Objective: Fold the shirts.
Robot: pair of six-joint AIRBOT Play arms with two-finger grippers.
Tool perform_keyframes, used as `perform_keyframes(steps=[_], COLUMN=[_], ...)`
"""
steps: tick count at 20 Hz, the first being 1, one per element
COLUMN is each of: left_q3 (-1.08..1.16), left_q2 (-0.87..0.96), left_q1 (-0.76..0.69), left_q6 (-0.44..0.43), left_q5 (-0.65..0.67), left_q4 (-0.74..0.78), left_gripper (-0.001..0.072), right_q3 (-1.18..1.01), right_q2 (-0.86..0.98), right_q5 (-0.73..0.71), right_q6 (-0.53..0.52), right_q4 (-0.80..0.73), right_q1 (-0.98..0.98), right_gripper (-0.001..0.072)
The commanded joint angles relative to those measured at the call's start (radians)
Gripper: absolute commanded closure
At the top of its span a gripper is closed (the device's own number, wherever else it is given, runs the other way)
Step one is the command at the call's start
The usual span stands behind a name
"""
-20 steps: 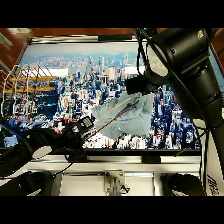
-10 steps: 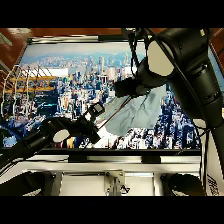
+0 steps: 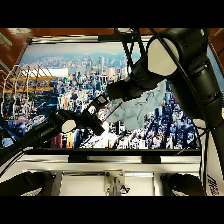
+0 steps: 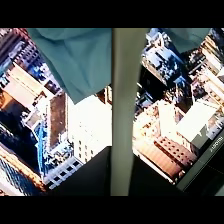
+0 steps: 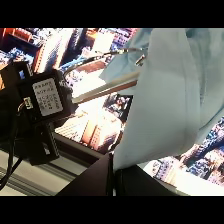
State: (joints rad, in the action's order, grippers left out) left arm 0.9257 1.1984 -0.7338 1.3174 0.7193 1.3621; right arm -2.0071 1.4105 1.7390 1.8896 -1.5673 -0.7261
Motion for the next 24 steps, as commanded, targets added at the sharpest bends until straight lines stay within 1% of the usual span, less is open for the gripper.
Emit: perform_keyframes(steps=[1,3,4,5,6,7,9,11,14,15,16,17,18,20,21,23,24], left_q3=[0.019,0.04,0.049,0.055,0.058,0.058,0.058,0.058,0.058,0.058,0.058,0.058,0.058,0.058,0.058,0.058,0.058], left_q2=[0.005,0.005,0.005,0.004,0.004,0.002,-0.008,-0.029,-0.087,-0.106,-0.124,-0.137,-0.148,-0.161,-0.165,-0.166,-0.166], left_q1=[0.013,0.001,-0.002,-0.002,-0.002,-0.001,0.002,0.007,0.025,0.036,0.048,0.06,0.073,0.095,0.105,0.122,0.132], left_q6=[0.013,-0.001,0.0,0.0,0.0,0.0,0.0,-0.001,-0.001,-0.009,-0.032,-0.058,-0.089,-0.171,-0.219,-0.276,-0.289], left_q5=[-0.036,-0.045,-0.047,-0.046,-0.044,-0.04,-0.006,0.035,0.096,0.126,0.163,0.199,0.234,0.291,0.314,0.357,0.377], left_q4=[-0.002,-0.001,-0.002,-0.002,-0.001,-0.001,0.001,0.013,0.037,0.036,0.036,0.036,0.036,0.036,0.036,0.036,0.036], left_gripper=[0.0659,0.0659,0.0658,0.0658,0.0658,0.0658,0.0659,0.0659,0.0658,0.0658,0.0659,0.0659,0.0659,0.0658,0.0659,0.0658,0.0659], right_q3=[-0.001,-0.001,-0.001,-0.001,-0.001,-0.001,-0.001,-0.001,-0.001,-0.001,-0.001,0.0,0.0,0.0,0.0,0.0,0.0], right_q2=[-0.001,0.0,0.0,-0.001,-0.001,-0.003,-0.025,-0.066,-0.131,-0.142,-0.143,-0.133,-0.119,-0.076,-0.051,-0.015,0.0], right_q5=[-0.023,-0.069,-0.09,-0.103,-0.102,-0.097,-0.099,-0.126,-0.194,-0.216,-0.232,-0.218,-0.18,-0.067,-0.017,-0.019,-0.026], right_q6=[0.005,0.018,0.018,0.018,0.015,0.008,0.002,-0.009,-0.059,-0.097,-0.157,-0.299,-0.493,-0.959,-1.153,-1.383,-1.468], right_q4=[0.004,-0.013,-0.016,-0.024,-0.048,-0.097,-0.229,-0.284,-0.262,-0.235,-0.181,-0.109,-0.053,0.033,0.076,0.246,0.326], right_q1=[0.0,0.0,0.0,0.0,0.0,0.0,0.021,0.101,0.335,0.432,0.539,0.634,0.698,0.752,0.751,0.748,0.748], right_gripper=[0.0639,0.0638,0.0608,0.0411,0.0184,0.0158,0.0158,0.0159,0.0159,0.0159,0.0161,0.0203,0.0265,0.0248,0.0246,0.0246,0.0246])
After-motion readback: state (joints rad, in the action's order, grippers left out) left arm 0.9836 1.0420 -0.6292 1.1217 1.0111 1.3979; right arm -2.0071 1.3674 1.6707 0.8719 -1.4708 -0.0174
